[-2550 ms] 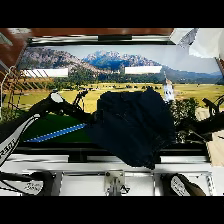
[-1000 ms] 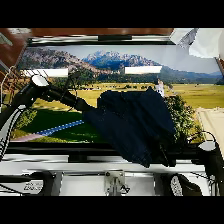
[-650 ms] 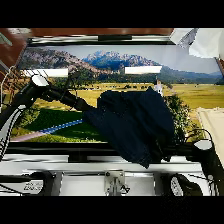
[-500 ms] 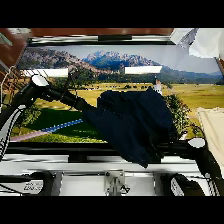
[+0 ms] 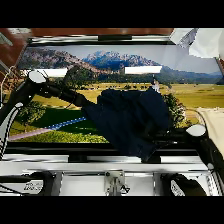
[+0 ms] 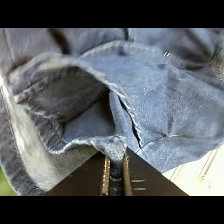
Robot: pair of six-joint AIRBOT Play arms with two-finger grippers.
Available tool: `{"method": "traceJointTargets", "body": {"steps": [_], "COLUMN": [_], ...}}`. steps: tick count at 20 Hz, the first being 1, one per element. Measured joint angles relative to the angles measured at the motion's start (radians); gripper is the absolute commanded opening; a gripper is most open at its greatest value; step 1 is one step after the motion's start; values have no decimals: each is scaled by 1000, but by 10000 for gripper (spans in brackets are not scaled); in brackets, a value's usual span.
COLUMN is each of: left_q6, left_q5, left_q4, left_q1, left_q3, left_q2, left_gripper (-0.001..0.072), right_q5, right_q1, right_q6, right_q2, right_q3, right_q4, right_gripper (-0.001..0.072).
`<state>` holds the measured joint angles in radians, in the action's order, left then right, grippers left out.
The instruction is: Fold the shirts.
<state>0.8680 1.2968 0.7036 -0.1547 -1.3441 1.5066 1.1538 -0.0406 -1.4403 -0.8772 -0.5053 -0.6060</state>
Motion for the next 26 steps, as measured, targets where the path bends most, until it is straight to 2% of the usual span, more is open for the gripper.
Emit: {"method": "traceJointTargets", "body": {"steps": [3,7,11,13,16,18,22,26], "left_q6": [13,63,79,46,15,43,152,204], "left_q5": [-31,-181,-397,-508,-543,-461,-207,-103], "left_q4": [0,-18,-74,-87,-66,-15,155,237], "left_q1": [3,5,5,10,32,46,25,-51], "left_q3": [-148,-439,-678,-717,-694,-657,-484,-168], "left_q2": [-3,-3,-30,-81,-166,-199,-230,-262], "left_gripper": [94,94,94,94,93,92,92,92], "right_q5": [25,88,101,83,119,218,395,458], "right_q1": [-40,-71,-70,-75,-77,-52,82,199], "right_q6": [-12,-14,-23,-22,-17,-14,1,12], "right_q2": [-85,-278,-474,-516,-525,-521,-518,-517], "right_q3": [-283,-819,-1382,-1537,-1589,-1542,-1359,-1114], "right_q4": [-82,-98,2,76,124,78,-238,-488], "right_gripper": [139,139,139,140,140,140,140,141]}}
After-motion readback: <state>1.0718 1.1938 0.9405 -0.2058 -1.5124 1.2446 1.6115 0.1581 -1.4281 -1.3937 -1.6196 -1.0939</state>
